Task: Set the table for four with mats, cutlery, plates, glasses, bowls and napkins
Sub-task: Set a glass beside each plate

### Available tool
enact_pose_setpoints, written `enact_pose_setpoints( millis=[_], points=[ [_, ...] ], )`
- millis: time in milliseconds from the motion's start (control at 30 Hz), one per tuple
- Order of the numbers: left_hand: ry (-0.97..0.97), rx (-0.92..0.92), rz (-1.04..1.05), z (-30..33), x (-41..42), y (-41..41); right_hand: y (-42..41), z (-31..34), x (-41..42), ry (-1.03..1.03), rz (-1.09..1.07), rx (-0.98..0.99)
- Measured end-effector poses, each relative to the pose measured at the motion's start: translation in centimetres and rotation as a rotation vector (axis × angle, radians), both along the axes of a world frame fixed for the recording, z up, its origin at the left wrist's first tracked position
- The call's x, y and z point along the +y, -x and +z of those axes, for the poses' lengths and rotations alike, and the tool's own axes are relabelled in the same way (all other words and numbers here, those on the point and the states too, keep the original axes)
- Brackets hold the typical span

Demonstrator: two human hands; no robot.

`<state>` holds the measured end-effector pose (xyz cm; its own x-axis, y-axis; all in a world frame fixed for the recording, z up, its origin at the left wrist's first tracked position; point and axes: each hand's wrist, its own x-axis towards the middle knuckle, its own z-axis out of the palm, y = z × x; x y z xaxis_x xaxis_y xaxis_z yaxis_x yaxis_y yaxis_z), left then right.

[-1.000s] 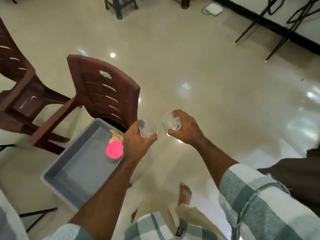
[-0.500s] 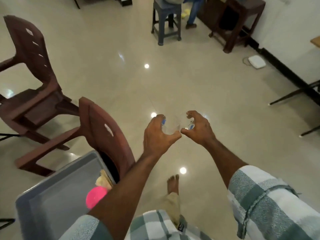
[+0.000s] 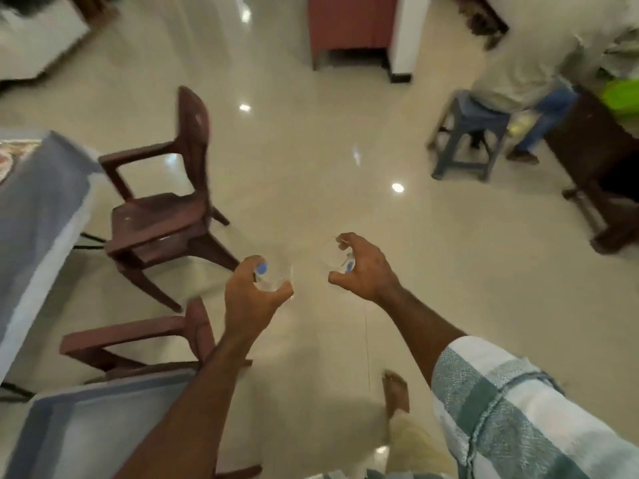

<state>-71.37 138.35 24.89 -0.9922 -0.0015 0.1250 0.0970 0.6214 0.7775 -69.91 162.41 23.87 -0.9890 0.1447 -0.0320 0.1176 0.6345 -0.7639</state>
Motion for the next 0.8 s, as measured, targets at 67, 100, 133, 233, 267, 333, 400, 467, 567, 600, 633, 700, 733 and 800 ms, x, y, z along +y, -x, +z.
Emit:
enact_pose_setpoints(
  millis=[67, 100, 133, 233, 267, 333, 400, 467, 567, 600, 633, 700, 733, 800],
  points=[
    [-0.037, 0.005, 0.115, 1.0, 0.6, 2.6, 5.3, 0.9, 0.5, 0.018, 0.110, 0.021],
    [-0.067, 0.006, 0.167, 1.7, 0.9, 3.6, 7.8, 1.4, 0.7, 0.021, 0.161, 0.035],
    [-0.081, -0.001, 0.207, 2.5, 1.2, 4.4, 9.9, 1.9, 0.7, 0.021, 0.197, 0.053],
    [-0.092, -0.007, 0.366, 4.1, 1.1, 7.4, 16.9, 3.5, 0.1, 0.038, 0.309, 0.058],
    [-0.088, -0.002, 0.417, 4.5, 0.8, 8.4, 19.0, 3.8, -0.3, 0.034, 0.353, 0.058],
    [-0.072, -0.005, 0.520, 4.7, -0.1, 10.6, 23.2, 4.1, -1.8, 0.022, 0.448, 0.073],
    [-0.099, -0.014, 0.628, 4.8, -1.3, 13.1, 27.6, 4.0, -3.9, 0.021, 0.552, 0.089],
    [-0.108, 0.026, 0.709, 4.9, -2.5, 15.7, 31.6, 4.3, -6.3, 0.013, 0.647, 0.106],
    [-0.114, 0.097, 0.799, 5.2, -5.0, 21.2, 38.8, 5.5, -10.7, 0.035, 0.752, 0.135],
    [-0.122, 0.116, 0.822, 5.4, -5.9, 23.2, 41.2, 6.0, -12.2, 0.047, 0.780, 0.151],
    [-0.131, 0.129, 0.841, 5.6, -7.0, 25.0, 43.4, 6.7, -13.6, 0.057, 0.800, 0.161],
    [-0.155, 0.136, 0.890, 5.9, -9.2, 29.1, 47.9, 8.0, -16.1, 0.079, 0.818, 0.148],
    [-0.161, 0.153, 0.915, 6.4, -10.2, 31.4, 50.2, 8.9, -17.4, 0.097, 0.825, 0.158],
    [-0.160, 0.174, 0.938, 7.2, -11.8, 35.6, 54.5, 10.1, -19.6, 0.116, 0.834, 0.183]
  ],
)
